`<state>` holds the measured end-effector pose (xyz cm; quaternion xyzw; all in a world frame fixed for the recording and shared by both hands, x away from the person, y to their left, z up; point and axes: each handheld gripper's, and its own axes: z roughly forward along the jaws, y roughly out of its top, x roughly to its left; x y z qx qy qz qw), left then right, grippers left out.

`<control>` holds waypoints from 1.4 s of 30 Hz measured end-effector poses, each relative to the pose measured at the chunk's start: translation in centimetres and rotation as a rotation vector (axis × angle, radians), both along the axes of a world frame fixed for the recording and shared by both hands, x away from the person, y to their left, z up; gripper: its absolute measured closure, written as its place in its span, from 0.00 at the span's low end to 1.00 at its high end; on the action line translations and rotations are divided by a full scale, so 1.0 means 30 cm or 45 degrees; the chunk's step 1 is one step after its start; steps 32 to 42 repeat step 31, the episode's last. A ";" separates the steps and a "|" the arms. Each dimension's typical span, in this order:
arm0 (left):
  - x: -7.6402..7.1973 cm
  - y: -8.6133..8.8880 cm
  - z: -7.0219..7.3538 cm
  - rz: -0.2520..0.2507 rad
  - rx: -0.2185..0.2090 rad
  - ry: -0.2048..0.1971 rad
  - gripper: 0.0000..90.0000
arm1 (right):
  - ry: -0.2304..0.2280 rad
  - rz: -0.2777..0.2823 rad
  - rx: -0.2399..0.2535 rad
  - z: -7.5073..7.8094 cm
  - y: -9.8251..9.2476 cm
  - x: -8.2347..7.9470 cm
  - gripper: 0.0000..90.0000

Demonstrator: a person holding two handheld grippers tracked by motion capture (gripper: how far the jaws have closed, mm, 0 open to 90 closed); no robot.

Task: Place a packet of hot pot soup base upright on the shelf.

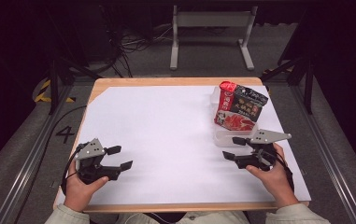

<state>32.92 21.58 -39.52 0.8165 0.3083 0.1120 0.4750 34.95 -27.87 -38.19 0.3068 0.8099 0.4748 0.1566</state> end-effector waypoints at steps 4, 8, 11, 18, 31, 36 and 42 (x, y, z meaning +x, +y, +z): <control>0.003 0.000 -0.019 0.004 0.003 0.004 0.31 | 0.024 -0.003 0.004 -0.034 0.004 0.014 0.34; 0.006 -0.001 -0.036 0.009 0.004 0.018 0.31 | 0.041 0.001 -0.012 -0.060 0.012 0.032 0.33; 0.008 -0.003 -0.046 0.008 0.013 0.030 0.31 | 0.049 0.002 -0.021 -0.073 0.014 0.035 0.33; 0.015 -0.002 -0.062 0.004 0.017 0.046 0.30 | 0.087 -0.005 -0.045 -0.117 0.016 0.051 0.31; 0.023 0.000 -0.076 0.016 0.005 0.048 0.30 | 0.122 -0.012 -0.088 -0.149 0.025 0.060 0.31; 0.023 0.000 -0.076 0.016 0.005 0.048 0.30 | 0.122 -0.012 -0.088 -0.149 0.025 0.060 0.31; 0.023 0.000 -0.076 0.016 0.005 0.048 0.30 | 0.122 -0.012 -0.088 -0.149 0.025 0.060 0.31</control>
